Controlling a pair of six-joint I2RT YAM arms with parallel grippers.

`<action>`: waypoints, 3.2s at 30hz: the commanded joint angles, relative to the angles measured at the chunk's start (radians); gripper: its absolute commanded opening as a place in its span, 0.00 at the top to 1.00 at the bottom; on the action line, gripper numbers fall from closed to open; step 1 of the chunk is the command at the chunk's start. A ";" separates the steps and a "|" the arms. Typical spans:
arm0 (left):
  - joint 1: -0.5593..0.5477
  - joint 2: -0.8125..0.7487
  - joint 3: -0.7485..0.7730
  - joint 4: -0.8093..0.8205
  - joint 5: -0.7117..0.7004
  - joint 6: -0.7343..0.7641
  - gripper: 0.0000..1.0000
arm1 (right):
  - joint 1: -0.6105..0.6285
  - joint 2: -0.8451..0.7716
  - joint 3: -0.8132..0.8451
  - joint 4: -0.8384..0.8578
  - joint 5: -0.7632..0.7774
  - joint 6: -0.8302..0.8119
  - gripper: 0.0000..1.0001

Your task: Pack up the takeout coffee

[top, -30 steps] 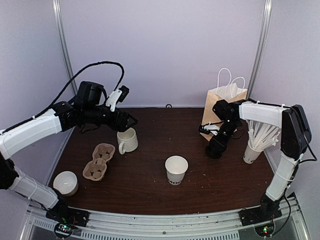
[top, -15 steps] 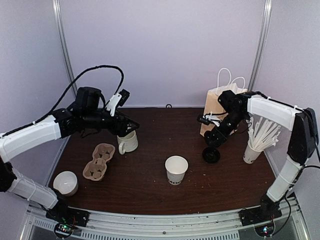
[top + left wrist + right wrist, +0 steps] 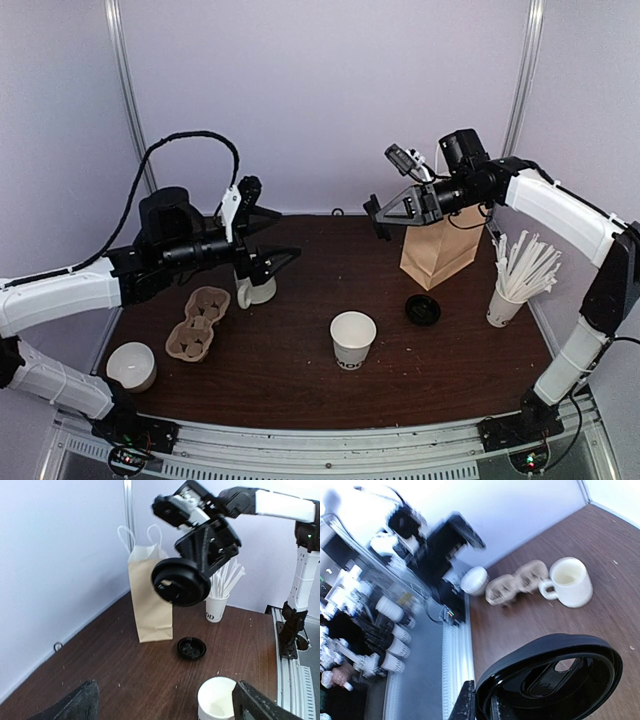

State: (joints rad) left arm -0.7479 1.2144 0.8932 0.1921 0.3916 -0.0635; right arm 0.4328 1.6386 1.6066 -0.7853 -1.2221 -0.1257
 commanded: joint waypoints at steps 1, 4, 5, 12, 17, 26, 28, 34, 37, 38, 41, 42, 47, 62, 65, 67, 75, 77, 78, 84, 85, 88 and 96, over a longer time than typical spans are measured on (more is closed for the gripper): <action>-0.093 0.074 0.066 0.270 -0.037 0.140 0.04 | 0.009 -0.034 -0.022 0.377 -0.206 0.371 0.93; -0.135 0.160 0.126 0.323 -0.032 0.181 0.03 | 0.019 -0.055 -0.070 0.537 -0.240 0.514 0.92; -0.144 0.185 0.143 0.340 -0.032 0.183 0.03 | 0.025 -0.061 -0.080 0.576 -0.248 0.566 0.93; -0.178 0.300 0.215 0.477 -0.112 0.183 0.02 | 0.070 -0.096 -0.115 0.636 -0.276 0.625 0.93; -0.178 0.352 0.248 0.504 -0.107 0.200 0.02 | 0.083 -0.102 -0.119 0.637 -0.278 0.630 0.93; -0.177 0.387 0.283 0.519 -0.084 0.172 0.05 | 0.092 -0.100 -0.119 0.661 -0.287 0.656 0.92; -0.180 0.389 0.284 0.519 -0.070 0.170 0.06 | 0.092 -0.097 -0.118 0.681 -0.288 0.673 0.92; -0.180 0.394 0.285 0.504 -0.001 0.176 0.06 | 0.092 -0.094 -0.123 0.730 -0.287 0.711 0.91; -0.187 0.400 0.291 0.492 -0.002 0.188 0.06 | 0.092 -0.091 -0.127 0.763 -0.287 0.738 0.91; -0.187 0.401 0.292 0.491 -0.007 0.190 0.06 | 0.092 -0.091 -0.129 0.777 -0.287 0.748 0.91; -0.189 0.404 0.295 0.492 -0.040 0.192 0.08 | 0.092 -0.086 -0.138 0.831 -0.286 0.791 0.91; -0.191 0.406 0.300 0.487 -0.070 0.194 0.09 | 0.092 -0.085 -0.144 0.854 -0.286 0.808 0.91; -0.191 0.406 0.297 0.496 -0.149 0.202 0.13 | 0.092 -0.078 -0.178 0.992 -0.283 0.910 0.91; -0.190 0.411 0.311 0.517 -0.080 0.171 0.13 | 0.092 -0.059 -0.191 1.061 -0.277 0.963 0.89; -0.190 0.414 0.324 0.500 -0.072 0.169 0.17 | 0.092 -0.059 -0.194 1.062 -0.277 0.964 0.89; -0.190 0.417 0.328 0.492 -0.075 0.171 0.19 | 0.092 -0.060 -0.194 1.062 -0.275 0.963 0.89; -0.191 0.405 0.326 0.450 -0.128 0.167 0.23 | 0.072 -0.069 -0.195 1.059 -0.285 0.953 0.71; -0.191 0.383 0.325 0.390 -0.160 0.166 0.24 | 0.016 -0.088 -0.203 1.011 -0.263 0.900 0.53; -0.191 0.369 0.323 0.356 -0.165 0.172 0.24 | -0.025 -0.099 -0.202 0.926 -0.234 0.833 0.47; -0.191 0.294 0.377 -0.034 -0.204 0.166 0.25 | -0.098 -0.140 -0.032 -0.012 0.310 -0.029 0.32; -0.192 0.289 0.407 -0.126 -0.201 0.158 0.25 | -0.097 -0.151 -0.045 -0.021 0.401 -0.046 0.32; -0.195 0.291 0.498 -0.421 -0.176 0.141 0.28 | -0.097 -0.187 -0.113 -0.021 0.581 -0.106 0.32; -0.244 0.375 0.701 -0.989 -0.185 0.204 0.28 | -0.098 -0.247 -0.236 -0.018 0.750 -0.199 0.30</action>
State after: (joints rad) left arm -0.9485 1.5330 1.4807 -0.3714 0.2195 0.0917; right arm 0.3351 1.4235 1.4117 -0.7597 -0.6147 -0.2214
